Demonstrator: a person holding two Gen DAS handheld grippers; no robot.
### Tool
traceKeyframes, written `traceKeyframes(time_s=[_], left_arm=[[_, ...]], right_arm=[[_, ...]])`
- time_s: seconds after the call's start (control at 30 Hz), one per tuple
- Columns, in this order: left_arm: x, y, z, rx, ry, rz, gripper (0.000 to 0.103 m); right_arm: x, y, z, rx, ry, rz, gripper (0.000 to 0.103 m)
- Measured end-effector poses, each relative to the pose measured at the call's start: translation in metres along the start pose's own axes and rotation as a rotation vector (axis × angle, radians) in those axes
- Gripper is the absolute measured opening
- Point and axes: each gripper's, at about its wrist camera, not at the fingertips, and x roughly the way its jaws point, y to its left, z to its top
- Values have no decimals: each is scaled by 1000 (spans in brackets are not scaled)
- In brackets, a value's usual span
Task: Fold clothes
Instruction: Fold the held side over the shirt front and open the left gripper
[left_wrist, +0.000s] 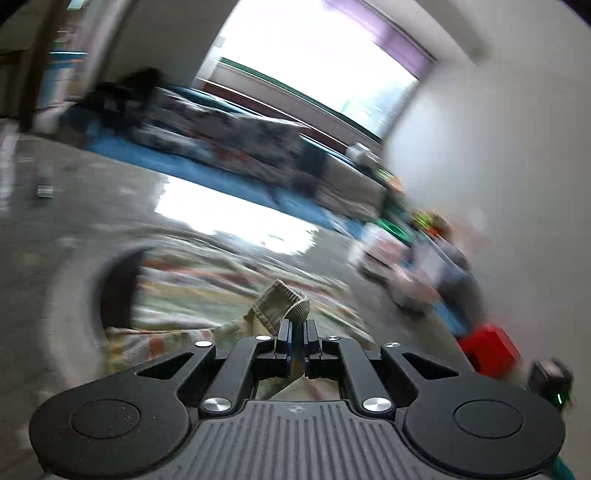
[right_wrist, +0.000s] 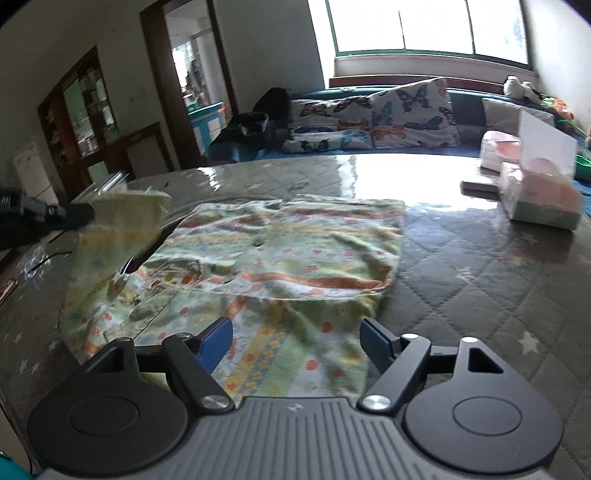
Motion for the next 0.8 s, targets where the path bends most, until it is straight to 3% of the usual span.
traceKeyframes(time_s=[0.13,0.37,0.47,0.57,0.8], left_arm=[[30,-35,-8,88,72,-104,6],[58,-47,-38,159,182,-124,9],[56,-48,-47,187,219,-148,20],[50,-45,-52,212,219,-137,35],[21,-8,-41,192,148,-14,43]], right_arm=[[-7,-11,1,35,-21,-35,75],[-11,-26,3,97,-26,-57,67],[-7,-21,5,92,-15,-33,64],[0,-13,6,79,-1,-2,60],[26,15,3,24,74,73,47]])
